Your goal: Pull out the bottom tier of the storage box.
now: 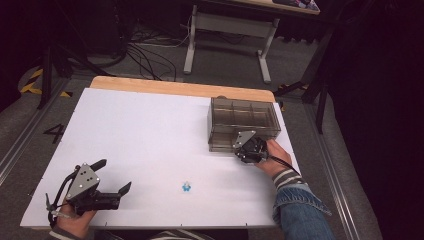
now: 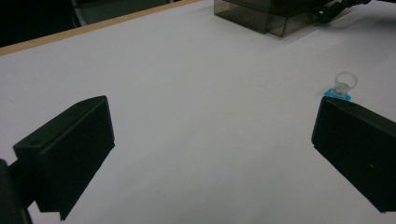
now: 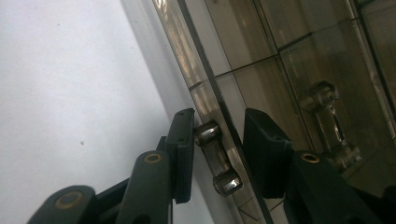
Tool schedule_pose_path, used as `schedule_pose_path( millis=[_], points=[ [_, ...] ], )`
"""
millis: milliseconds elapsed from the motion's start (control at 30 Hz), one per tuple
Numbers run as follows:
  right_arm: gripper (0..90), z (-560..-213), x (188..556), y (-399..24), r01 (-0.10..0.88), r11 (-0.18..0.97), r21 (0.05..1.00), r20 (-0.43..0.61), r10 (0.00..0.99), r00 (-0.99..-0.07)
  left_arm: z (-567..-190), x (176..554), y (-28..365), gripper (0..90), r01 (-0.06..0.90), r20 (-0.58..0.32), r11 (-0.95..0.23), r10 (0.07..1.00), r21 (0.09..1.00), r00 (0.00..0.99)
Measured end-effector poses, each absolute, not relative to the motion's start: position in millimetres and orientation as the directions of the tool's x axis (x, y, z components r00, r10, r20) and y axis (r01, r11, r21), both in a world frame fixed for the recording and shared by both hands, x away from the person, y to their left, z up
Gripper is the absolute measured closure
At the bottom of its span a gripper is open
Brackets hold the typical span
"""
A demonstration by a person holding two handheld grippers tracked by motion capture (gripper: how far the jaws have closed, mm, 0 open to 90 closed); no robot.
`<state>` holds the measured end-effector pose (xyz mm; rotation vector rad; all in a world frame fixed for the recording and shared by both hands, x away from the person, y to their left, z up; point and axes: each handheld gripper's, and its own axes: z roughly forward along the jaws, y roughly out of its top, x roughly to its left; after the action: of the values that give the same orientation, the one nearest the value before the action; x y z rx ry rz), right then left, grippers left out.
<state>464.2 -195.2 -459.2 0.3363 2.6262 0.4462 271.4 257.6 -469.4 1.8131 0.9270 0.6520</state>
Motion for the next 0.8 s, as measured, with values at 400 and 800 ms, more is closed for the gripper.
schedule_pose_path(
  millis=[400, 800],
  points=[
    [64.4, -451, 451, -197, 0.178, 0.915, 0.362, -0.354, 0.311, -0.882, -469, 273, 256, 0.0, 0.305, 0.035, -0.253, 0.818, 0.918, 0.575],
    [65.5, -450, 436, -197, 0.153, 0.928, 0.341, -0.346, 0.275, -0.897, -469, 273, 255, 0.0, 0.305, 0.032, -0.250, 0.818, 0.919, 0.575]
  ],
)
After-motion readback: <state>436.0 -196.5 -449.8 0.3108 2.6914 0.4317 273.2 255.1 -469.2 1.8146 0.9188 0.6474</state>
